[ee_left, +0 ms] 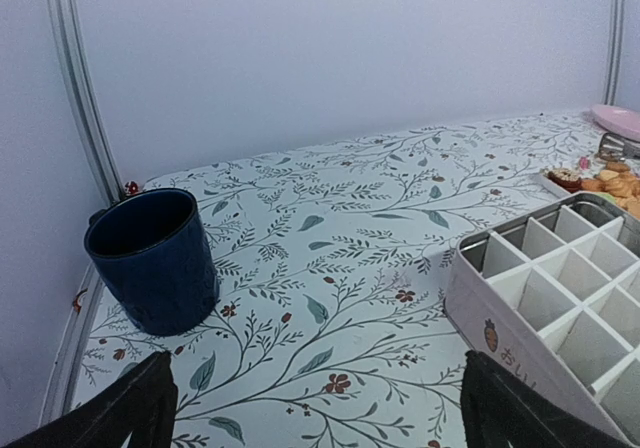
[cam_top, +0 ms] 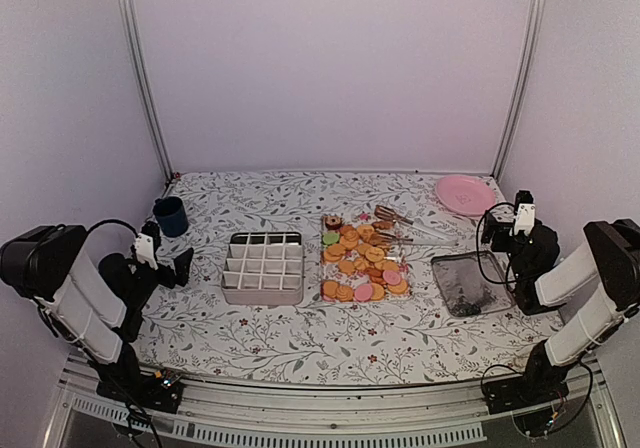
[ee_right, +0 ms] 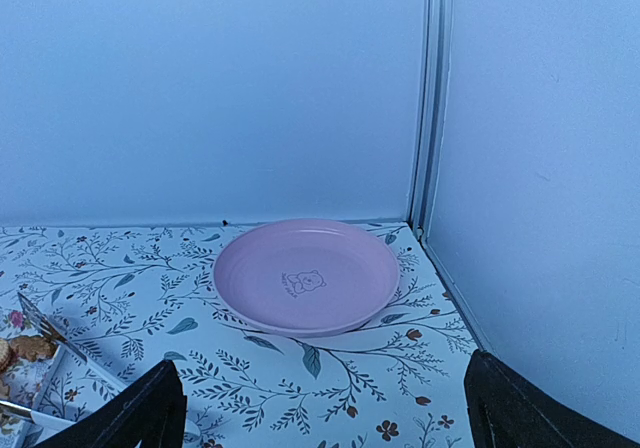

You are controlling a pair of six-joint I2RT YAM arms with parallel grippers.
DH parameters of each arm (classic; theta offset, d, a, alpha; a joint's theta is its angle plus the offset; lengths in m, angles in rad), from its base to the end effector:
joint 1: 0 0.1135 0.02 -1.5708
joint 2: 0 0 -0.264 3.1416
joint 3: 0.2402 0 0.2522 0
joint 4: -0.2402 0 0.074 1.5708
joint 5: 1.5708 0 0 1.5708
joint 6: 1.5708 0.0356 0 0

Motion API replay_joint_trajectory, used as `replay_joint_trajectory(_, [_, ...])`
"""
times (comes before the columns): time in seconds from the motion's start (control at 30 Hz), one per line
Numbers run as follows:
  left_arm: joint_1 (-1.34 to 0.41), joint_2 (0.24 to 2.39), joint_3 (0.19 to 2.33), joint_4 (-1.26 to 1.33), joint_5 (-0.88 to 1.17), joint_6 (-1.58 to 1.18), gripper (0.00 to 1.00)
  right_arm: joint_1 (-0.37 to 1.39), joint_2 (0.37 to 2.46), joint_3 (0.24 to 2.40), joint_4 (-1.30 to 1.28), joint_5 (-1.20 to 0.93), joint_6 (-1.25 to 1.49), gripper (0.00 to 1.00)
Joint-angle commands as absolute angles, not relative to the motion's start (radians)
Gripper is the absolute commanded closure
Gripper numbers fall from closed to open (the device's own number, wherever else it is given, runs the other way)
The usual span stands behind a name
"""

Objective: Pack the cookies
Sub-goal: Pick up the clamp from the center of the board.

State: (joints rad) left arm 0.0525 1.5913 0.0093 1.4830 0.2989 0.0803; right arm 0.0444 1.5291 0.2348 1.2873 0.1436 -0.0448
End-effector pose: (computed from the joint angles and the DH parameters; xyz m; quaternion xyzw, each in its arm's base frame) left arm 0.1904 -0.0005 0.1212 0.1101 0.7315 -0.0661 0.6696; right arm 0.2428 0.0057 0.1572 0.0189 0.7093 -0.0510 0.7028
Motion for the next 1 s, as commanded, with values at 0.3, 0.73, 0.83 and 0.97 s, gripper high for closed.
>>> replay_joint_trajectory(0.3, [0.044, 1.600, -0.008, 1.822, 0.298, 0.093, 0.01, 0.040, 1.539, 0.230, 1.318, 0.138, -0.038, 0.01])
replay_joint_trajectory(0.73, [0.078, 1.367, 0.256, 1.155, 0.220, 0.017, 0.00, 0.040, 1.359, 0.512, 0.748, 0.275, 0.032, 0.01])
replay_joint_trajectory(0.83, [0.077, 1.366, 0.355, 0.963, 0.305, 0.057, 0.01, 0.041, 1.335, 0.657, 0.506, 0.113, -0.047, 0.01])
replay_joint_trajectory(0.97, [0.073, 1.401, 0.666, 0.457, 0.313, 0.045, 0.01, 0.040, 1.379, 0.846, 0.276, -0.014, 0.089, 0.01])
